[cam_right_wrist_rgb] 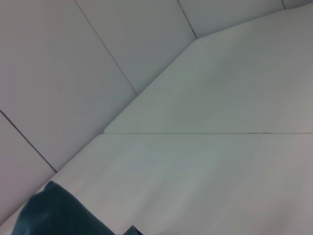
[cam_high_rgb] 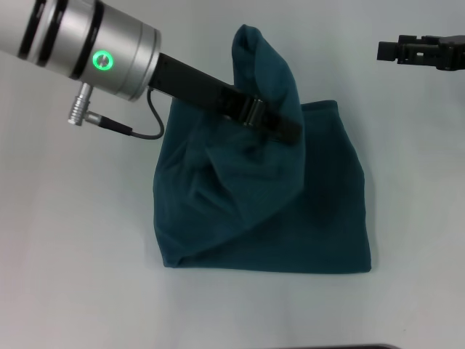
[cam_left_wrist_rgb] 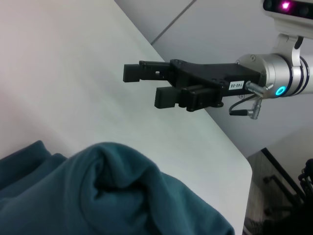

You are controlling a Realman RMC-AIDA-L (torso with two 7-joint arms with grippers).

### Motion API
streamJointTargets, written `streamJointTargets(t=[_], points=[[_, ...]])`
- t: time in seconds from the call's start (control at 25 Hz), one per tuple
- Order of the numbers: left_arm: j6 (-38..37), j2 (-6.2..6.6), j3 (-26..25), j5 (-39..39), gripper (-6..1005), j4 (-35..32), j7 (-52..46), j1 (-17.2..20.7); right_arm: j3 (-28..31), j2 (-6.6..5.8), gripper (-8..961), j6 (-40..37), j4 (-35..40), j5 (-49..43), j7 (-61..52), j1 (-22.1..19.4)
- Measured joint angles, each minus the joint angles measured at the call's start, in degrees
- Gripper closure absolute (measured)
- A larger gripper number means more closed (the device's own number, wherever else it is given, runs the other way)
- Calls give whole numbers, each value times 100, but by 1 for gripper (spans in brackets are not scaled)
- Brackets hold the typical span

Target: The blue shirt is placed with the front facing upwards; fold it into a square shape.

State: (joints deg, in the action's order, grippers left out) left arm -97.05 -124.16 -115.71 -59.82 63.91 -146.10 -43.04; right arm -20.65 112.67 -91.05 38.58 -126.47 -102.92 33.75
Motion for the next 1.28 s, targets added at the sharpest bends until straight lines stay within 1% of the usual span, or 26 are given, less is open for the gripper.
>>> streamJointTargets(t=[0.16, 0.32, 0.4, 0.52, 0.72, 0.96, 1.16, 1.28], points=[[141, -3, 110, -148, 907, -361, 281, -100, 0, 0, 78, 1, 2, 0, 0, 0], [307, -17, 151, -504, 908, -870, 754, -238, 0, 0, 79, 1, 19, 0, -14, 4], [417, -18, 157, -650, 908, -1009, 901, -253, 0, 0, 80, 0, 25, 0, -16, 9], [517, -12, 132, -837, 853, -1155, 1079, -214, 0, 0, 81, 6, 16, -1, -14, 13], [609, 12, 124, -950, 660, -1252, 1198, -145, 0, 0, 82, 31, 8, -1, -15, 17], [619, 25, 30, -939, 395, -1176, 1207, -68, -63, -6, 84, 42, 29, -6, -47, 34], [618, 72, -366, -899, 192, -964, 1240, 233, -168, -43, 86, 24, 25, -61, -108, 16], [628, 118, -578, -899, 111, -825, 1340, 483, -481, -91, 87, -79, 82, -63, -284, -26]])
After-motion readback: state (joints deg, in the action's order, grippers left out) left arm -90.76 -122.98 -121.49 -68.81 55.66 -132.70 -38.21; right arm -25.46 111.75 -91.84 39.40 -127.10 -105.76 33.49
